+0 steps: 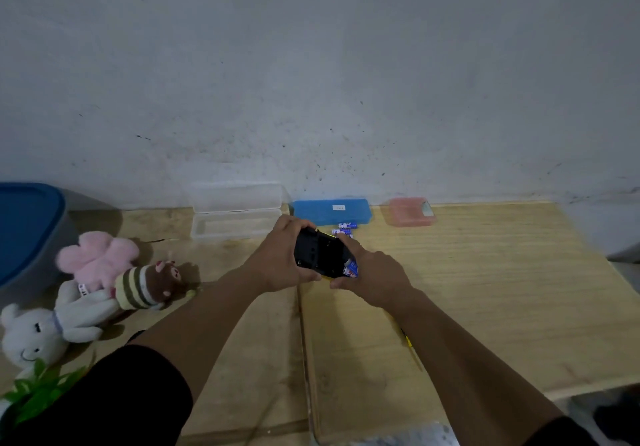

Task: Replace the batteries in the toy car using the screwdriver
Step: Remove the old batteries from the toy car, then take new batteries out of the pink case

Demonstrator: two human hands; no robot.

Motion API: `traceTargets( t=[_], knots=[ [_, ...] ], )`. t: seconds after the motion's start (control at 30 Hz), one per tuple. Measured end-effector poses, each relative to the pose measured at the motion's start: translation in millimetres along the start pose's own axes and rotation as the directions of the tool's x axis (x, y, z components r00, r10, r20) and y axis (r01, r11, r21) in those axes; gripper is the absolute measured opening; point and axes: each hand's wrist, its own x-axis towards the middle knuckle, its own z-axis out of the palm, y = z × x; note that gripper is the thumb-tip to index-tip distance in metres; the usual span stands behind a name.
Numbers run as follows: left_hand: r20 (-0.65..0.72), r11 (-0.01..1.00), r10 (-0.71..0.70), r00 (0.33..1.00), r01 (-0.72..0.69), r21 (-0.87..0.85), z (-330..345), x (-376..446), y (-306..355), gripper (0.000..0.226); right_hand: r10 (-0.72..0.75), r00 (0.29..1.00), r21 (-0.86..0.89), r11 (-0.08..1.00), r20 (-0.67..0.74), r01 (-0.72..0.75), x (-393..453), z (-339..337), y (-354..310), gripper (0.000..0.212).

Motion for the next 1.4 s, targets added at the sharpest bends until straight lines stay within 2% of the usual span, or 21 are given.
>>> traceTargets(
  t=[0.1, 0.2, 0.3, 0.37, 0.47, 0.6, 0.77, 0.9, 1.03, 1.23, 1.3, 1.4],
  knots=[
    [-0.034, 0.997, 0.049, 0.998, -0.05, -0.052, -6, -4, 1, 0.087, -0.002, 1.0, 0.081, 0.997, -0.01, 0.003, -3, -2, -6, 0.087],
    [-0.083, 0.981, 0.053, 0.995, -0.067, -0.181, -10, -8, 4, 0.098, -0.014, 0.999, 0.332, 0.943, 0.052, -0.005, -9, -6, -6, 0.08],
    [-0.04, 0.939, 0.004, 0.999, -0.017, -0.343, -10, -9, 8, 0.105, -0.092, 0.982, 0.54, 0.842, 0.162, -0.01, -20, -13, -5, 0.061],
    [-0.021, 0.899, -0.033, 0.999, 0.021, -0.437, -3, -9, 9, 0.1, -0.099, 0.971, 0.601, 0.797, 0.219, -0.054, -28, -16, -3, 0.051],
    [-0.041, 0.878, -0.141, 0.989, 0.106, -0.467, 8, -10, 11, 0.085, 0.024, 0.982, 0.603, 0.787, 0.185, -0.133, -32, -6, 5, 0.056],
    [0.008, 0.921, -0.223, 0.975, 0.214, -0.327, 29, -11, 19, 0.078, 0.14, 0.989, 0.553, 0.822, 0.041, -0.139, -30, 7, 24, 0.058],
    [0.018, 0.926, -0.377, 0.926, 0.377, -0.027, 76, -13, 24, 0.09, 0.121, 0.993, 0.418, 0.902, 0.0, -0.11, -29, 13, 50, 0.066],
    [-0.039, 0.846, -0.514, 0.857, 0.514, 0.142, 108, -18, 29, 0.086, 0.067, 0.997, 0.267, 0.961, 0.038, -0.075, -23, 20, 75, 0.071],
    [-0.131, 0.736, -0.596, 0.792, 0.604, 0.305, 135, -16, 35, 0.082, -0.047, 0.997, 0.174, 0.984, 0.06, 0.036, -18, 25, 100, 0.066],
    [-0.195, 0.593, -0.723, 0.663, 0.74, 0.316, 155, -8, 34, 0.089, -0.128, 0.992, 0.111, 0.986, 0.025, 0.124, -5, 21, 124, 0.054],
    [-0.273, 0.611, -0.674, 0.687, 0.726, 0.317, 153, -6, 37, 0.091, -0.117, 0.993, 0.099, 0.988, 0.001, 0.117, 0, 19, 132, 0.053],
    [-0.357, 0.715, -0.488, 0.796, 0.599, 0.359, 145, 13, 45, 0.086, -0.072, 0.997, 0.074, 0.994, -0.04, 0.075, 10, 9, 143, 0.052]
  ],
)
